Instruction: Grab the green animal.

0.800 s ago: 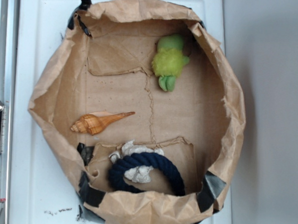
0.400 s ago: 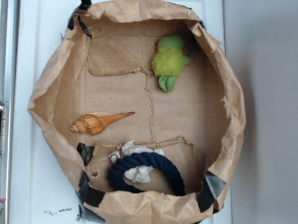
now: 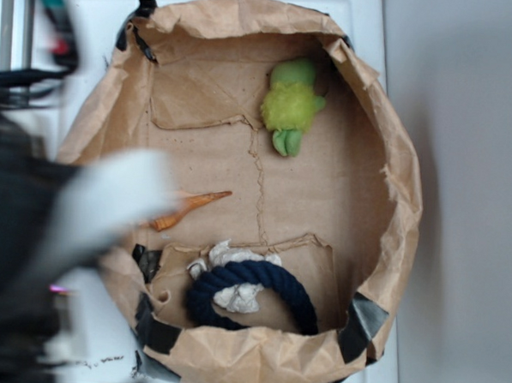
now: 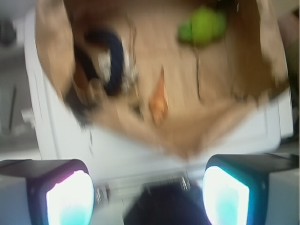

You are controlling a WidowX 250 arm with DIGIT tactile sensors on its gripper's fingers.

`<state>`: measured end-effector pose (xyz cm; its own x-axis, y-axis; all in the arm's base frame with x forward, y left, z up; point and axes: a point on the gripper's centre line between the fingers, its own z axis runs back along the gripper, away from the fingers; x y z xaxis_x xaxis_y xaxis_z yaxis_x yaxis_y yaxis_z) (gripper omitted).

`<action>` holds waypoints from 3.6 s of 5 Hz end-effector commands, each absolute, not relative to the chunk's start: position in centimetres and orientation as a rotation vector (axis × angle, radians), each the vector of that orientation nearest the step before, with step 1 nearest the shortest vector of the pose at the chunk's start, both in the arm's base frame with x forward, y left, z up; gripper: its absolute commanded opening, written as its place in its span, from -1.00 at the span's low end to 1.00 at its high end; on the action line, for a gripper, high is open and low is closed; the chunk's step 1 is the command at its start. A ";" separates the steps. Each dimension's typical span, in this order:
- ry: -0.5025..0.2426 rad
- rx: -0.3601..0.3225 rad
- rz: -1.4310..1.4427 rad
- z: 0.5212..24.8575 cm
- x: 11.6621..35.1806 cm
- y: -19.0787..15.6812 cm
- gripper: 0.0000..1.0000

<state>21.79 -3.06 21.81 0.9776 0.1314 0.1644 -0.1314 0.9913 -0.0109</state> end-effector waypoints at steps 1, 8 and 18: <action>-0.409 0.029 0.468 20.6 29.0 0.0 1.00; -0.562 -0.049 0.863 16.8 27.7 0.7 1.00; -0.294 -0.086 0.816 18.7 33.8 6.3 1.00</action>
<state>34.35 5.24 15.94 0.6640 0.7289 0.1669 -0.7147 0.6843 -0.1447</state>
